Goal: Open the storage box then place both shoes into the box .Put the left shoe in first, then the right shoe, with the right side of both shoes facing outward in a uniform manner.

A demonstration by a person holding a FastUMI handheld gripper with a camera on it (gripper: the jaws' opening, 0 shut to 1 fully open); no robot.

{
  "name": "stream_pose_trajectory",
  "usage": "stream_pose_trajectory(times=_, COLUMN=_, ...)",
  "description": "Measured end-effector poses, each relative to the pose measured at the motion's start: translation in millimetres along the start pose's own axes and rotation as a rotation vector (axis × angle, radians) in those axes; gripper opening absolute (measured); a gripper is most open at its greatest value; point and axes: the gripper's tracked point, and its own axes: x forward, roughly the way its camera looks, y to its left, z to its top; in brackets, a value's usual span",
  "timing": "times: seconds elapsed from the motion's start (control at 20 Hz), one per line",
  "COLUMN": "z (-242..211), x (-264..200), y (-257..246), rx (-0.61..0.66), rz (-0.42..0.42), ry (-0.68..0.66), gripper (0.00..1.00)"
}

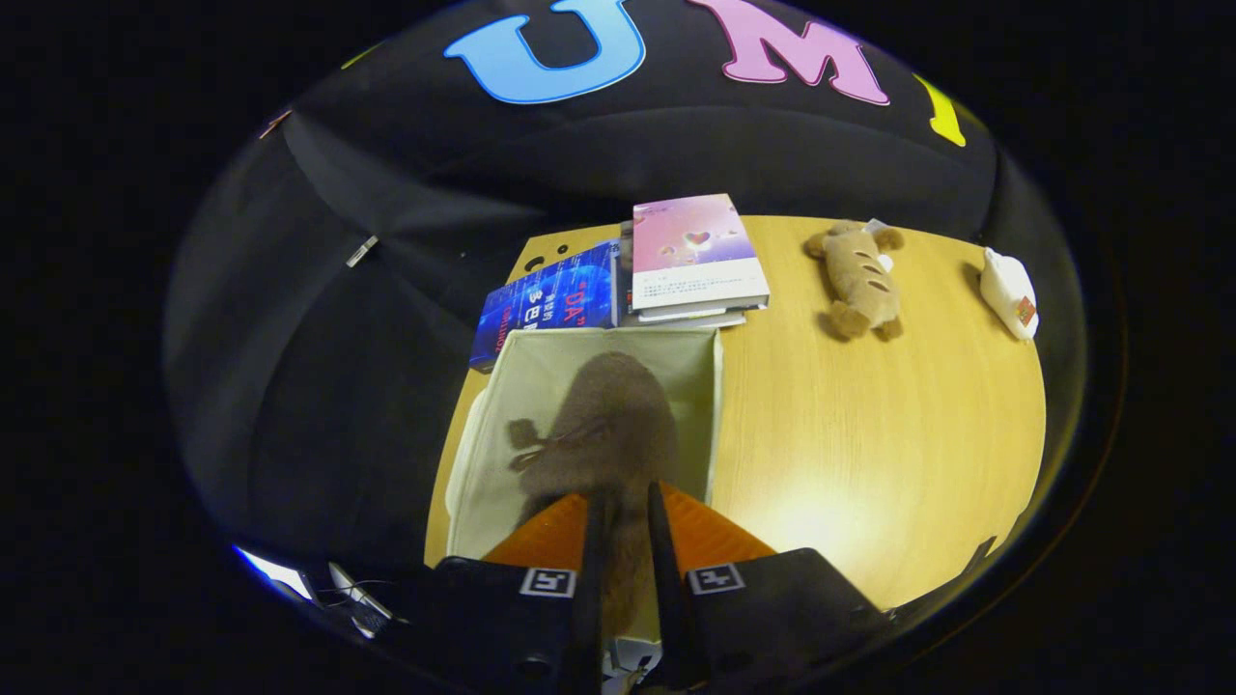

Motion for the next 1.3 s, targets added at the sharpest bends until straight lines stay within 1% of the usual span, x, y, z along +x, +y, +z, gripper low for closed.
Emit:
stream_pose_trajectory(times=0.05, z=3.7, x=-3.0, y=-1.6, rx=-0.009, rz=-0.004, ry=-0.010, gripper=0.38)
stream_pose_trajectory(times=0.1, z=3.9, x=-3.8, y=-2.8, rx=-0.019, rz=-0.007, ry=-0.016, gripper=0.42)
stream_pose_trajectory(times=0.25, z=3.1, x=-5.6, y=-6.3, rx=-0.028, rz=-0.007, ry=-0.016, gripper=0.70)
stream_pose_trajectory(times=0.3, z=3.9, x=-6.7, y=-8.5, rx=-0.032, rz=-0.013, ry=-0.021, gripper=0.74)
stream_pose_trajectory(times=0.35, z=3.8, x=-7.9, y=-10.6, rx=-0.036, rz=-0.018, ry=-0.024, gripper=0.80)
stream_pose_trajectory(times=0.45, z=3.9, x=-8.4, y=-13.3, rx=-0.041, rz=-0.020, ry=-0.028, gripper=0.85)
stream_pose_trajectory(times=0.55, z=3.9, x=-10.6, y=-16.4, rx=-0.050, rz=-0.019, ry=-0.033, gripper=0.91)
stream_pose_trajectory(times=0.7, z=4.4, x=-17.7, y=-21.6, rx=-0.073, rz=-0.008, ry=-0.047, gripper=0.97)
stream_pose_trajectory(times=0.9, z=9.1, x=-36.6, y=-36.8, rx=-0.091, rz=0.027, ry=-0.100, gripper=0.99)
stream_pose_trajectory(times=1.1, z=20.2, x=-63.8, y=-77.1, rx=-0.109, rz=0.025, ry=-0.179, gripper=0.99)
stream_pose_trajectory(times=1.3, z=32.6, x=-92.6, y=-141.5, rx=-0.138, rz=-0.024, ry=-0.254, gripper=0.99)
